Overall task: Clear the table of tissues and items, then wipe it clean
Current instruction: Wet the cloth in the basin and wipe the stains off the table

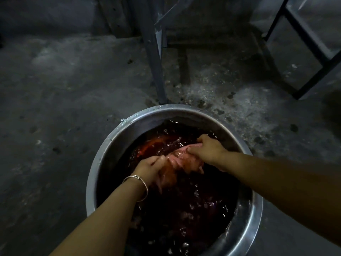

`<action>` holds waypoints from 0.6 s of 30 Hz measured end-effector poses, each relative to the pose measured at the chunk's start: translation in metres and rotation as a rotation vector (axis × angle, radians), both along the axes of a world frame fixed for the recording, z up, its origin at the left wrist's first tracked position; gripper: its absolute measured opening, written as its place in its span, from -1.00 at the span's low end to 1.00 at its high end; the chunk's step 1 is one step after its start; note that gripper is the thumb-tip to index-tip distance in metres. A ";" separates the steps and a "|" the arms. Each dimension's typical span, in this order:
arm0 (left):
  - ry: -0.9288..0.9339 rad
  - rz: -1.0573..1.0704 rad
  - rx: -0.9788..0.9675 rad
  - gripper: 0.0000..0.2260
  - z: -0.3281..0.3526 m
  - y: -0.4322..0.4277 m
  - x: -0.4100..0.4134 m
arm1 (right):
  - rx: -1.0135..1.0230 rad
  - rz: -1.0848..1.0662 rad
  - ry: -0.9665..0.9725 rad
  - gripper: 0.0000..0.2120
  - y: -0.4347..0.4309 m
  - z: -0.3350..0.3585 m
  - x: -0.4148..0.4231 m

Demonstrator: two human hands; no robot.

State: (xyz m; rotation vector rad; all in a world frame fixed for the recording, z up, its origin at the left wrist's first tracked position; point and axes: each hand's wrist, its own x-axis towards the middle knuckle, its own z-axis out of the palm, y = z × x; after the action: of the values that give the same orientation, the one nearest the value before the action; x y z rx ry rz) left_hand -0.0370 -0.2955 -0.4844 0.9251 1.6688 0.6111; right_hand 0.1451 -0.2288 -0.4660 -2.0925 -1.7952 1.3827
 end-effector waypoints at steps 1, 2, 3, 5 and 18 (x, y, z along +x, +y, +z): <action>-0.057 0.068 -0.038 -0.78 -0.003 0.001 0.001 | -0.014 -0.040 0.061 -0.48 -0.006 -0.003 -0.006; -0.137 0.137 -0.074 -0.74 -0.003 0.001 0.006 | -0.025 -0.063 0.125 -0.47 -0.014 -0.006 -0.014; -0.220 0.191 -0.103 -0.71 -0.007 0.002 0.011 | -0.027 -0.081 0.185 -0.50 -0.021 -0.007 -0.020; -0.390 0.326 -0.119 -0.62 -0.005 0.003 0.024 | -0.005 -0.108 0.324 -0.61 -0.032 -0.009 -0.033; -0.523 0.468 -0.172 -0.62 0.019 0.008 0.051 | 0.295 0.214 -0.017 -0.63 -0.036 0.024 -0.057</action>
State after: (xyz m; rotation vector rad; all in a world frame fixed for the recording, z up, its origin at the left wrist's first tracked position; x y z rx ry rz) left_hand 0.0138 -0.2875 -0.4655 0.2092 1.4248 0.9157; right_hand 0.0882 -0.2649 -0.4423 -1.8133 -2.1303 1.0584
